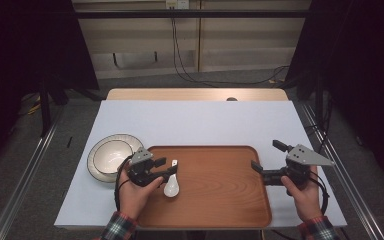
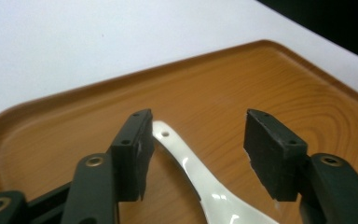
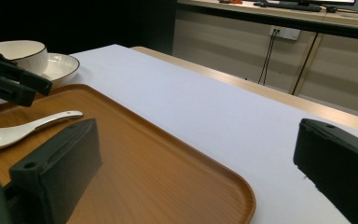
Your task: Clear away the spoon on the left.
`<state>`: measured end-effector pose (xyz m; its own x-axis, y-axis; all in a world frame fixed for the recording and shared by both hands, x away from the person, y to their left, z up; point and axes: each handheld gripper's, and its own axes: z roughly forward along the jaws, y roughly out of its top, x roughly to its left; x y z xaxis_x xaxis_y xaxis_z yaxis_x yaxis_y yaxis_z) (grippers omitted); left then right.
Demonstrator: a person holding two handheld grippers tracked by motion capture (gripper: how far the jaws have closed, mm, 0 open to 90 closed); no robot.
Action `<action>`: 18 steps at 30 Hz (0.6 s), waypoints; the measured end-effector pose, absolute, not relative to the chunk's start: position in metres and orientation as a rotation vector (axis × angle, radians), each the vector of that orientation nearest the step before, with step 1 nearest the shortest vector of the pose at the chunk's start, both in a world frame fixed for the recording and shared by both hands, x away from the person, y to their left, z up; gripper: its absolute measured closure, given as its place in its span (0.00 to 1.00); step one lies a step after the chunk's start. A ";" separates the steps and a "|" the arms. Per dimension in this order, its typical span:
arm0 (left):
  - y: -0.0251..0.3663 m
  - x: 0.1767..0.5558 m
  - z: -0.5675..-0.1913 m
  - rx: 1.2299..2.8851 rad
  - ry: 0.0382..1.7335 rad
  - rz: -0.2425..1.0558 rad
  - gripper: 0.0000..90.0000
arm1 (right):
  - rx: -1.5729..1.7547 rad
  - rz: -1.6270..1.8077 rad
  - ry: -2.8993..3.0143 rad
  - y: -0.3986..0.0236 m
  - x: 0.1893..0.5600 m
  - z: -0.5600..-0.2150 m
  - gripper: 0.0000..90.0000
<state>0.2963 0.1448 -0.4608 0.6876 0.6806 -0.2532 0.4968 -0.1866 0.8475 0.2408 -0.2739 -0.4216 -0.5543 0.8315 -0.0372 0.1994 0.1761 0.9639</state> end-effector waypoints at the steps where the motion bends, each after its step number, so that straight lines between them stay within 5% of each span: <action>1: 0.146 0.296 -0.459 1.834 0.923 0.215 0.43 | 0.969 1.406 1.872 -0.274 0.241 -0.421 0.00; 18: 0.167 0.298 -0.422 1.720 0.871 0.298 0.21 | 0.986 1.404 1.872 -0.276 0.241 -0.423 0.00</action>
<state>0.2984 0.1671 -0.4224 0.6949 0.6812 -0.2303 0.3977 -0.0973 0.9123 0.2413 -0.2756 -0.4234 -0.5491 0.8354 -0.0260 0.2085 0.1671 0.9636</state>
